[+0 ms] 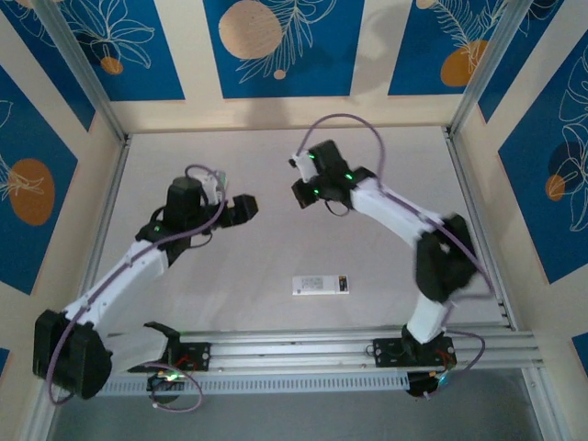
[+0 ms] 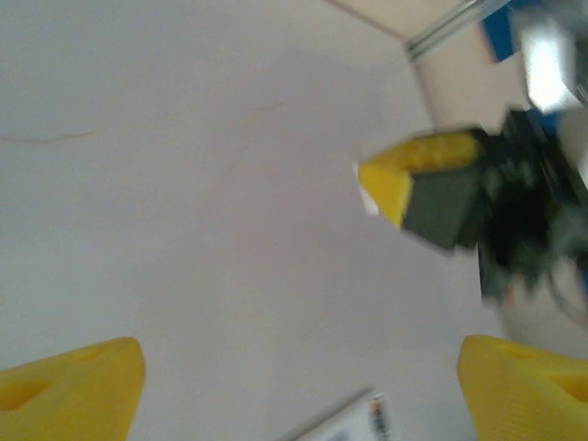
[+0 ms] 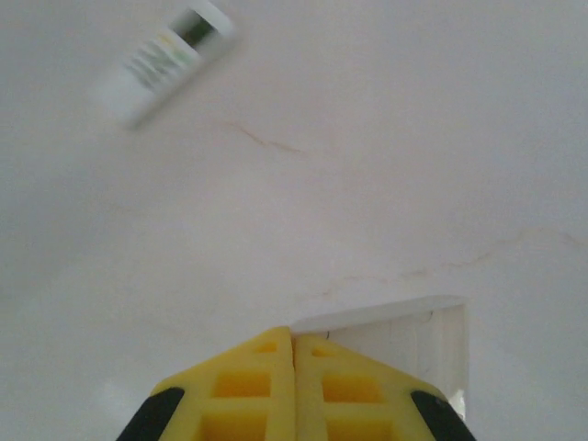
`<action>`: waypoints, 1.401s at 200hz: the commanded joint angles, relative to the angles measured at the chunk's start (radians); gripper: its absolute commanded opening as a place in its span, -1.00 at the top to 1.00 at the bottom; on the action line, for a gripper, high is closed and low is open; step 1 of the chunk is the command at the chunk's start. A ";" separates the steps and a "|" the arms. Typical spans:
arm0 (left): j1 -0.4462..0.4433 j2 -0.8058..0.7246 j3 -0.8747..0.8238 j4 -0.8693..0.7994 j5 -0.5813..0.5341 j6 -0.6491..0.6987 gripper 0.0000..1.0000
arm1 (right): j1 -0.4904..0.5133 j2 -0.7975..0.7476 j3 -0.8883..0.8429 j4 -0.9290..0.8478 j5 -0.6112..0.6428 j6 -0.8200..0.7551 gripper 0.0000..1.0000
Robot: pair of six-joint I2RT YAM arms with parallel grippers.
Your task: Load the batteries into the remote control
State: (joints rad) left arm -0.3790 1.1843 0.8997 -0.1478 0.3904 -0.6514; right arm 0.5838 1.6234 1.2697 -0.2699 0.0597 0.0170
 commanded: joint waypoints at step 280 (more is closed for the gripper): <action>-0.274 0.387 0.385 -0.414 -0.781 0.497 1.00 | 0.047 -0.467 -0.470 0.271 -0.154 0.084 0.08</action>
State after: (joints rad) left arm -0.5701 1.4631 1.1976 -0.4557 -0.0135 -0.3954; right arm 0.6922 1.2655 0.8665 0.0589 -0.0570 -0.0723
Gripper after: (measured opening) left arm 0.083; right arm 0.425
